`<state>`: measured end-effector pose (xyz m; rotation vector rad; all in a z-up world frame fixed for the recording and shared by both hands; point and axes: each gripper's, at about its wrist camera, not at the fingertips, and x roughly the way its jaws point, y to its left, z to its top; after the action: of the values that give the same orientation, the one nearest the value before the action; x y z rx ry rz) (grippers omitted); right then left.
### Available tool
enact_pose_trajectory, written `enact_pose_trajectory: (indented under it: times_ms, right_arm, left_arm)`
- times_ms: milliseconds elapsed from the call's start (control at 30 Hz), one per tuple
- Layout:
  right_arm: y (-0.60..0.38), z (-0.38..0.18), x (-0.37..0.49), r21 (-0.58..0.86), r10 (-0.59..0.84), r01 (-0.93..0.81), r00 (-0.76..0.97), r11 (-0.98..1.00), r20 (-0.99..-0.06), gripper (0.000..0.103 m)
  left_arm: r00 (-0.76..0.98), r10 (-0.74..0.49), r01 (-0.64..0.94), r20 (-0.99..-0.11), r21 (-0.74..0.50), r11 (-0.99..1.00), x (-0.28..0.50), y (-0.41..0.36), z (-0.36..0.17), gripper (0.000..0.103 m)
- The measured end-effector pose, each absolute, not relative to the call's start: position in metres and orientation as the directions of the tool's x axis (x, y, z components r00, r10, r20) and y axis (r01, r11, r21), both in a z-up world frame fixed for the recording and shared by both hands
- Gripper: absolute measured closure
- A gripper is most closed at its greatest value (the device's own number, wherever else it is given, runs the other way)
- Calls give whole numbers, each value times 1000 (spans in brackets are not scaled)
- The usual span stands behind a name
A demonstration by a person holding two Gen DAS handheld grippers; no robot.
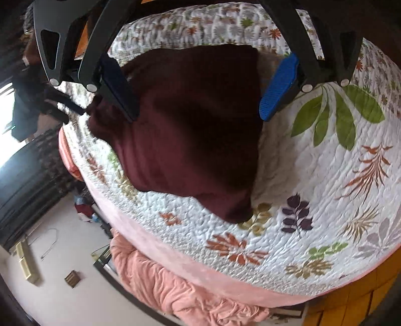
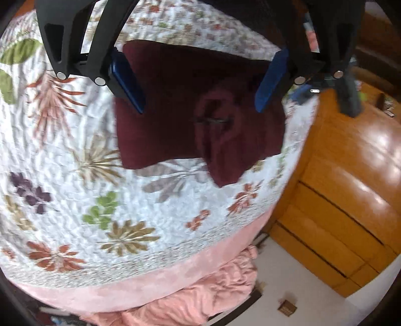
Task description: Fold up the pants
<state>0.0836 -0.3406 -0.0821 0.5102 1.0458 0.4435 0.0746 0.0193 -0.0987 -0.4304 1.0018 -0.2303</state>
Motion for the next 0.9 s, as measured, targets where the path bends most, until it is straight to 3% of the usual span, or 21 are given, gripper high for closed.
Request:
enact_pose_trajectory:
  times_ms: [233,400,567,633,700,900]
  right_arm:
    - [-311,-110,114,613,619,-120,279,781,-734,10]
    - [-309,-135,121,714,708,-68,225,697,-669,9]
    - [-295,-142,129,696,696,-89,211,713,-686,9]
    - [-288,-141,131,681,686,-109,215,724,-695,16]
    - [-281,-141,133,717,725,-126,198,686,-659,49]
    - [-277,-132,132,746,748,-116,229,656,-623,68]
  left_arm:
    - [484,-400,-20,-778,-467,884,68,20,-115,7]
    - [459,-397,-6,-795,-450,893,67,19,-122,7]
    - [433,-396,-15,-810,-446,895,73,19,-127,7]
    - [430,-396,-18,-811,-446,895,74,18,-127,7]
    - [425,-397,-26,-813,-449,893,74,20,-128,7]
    - [426,-394,-56,-815,-458,887,69,27,-126,7]
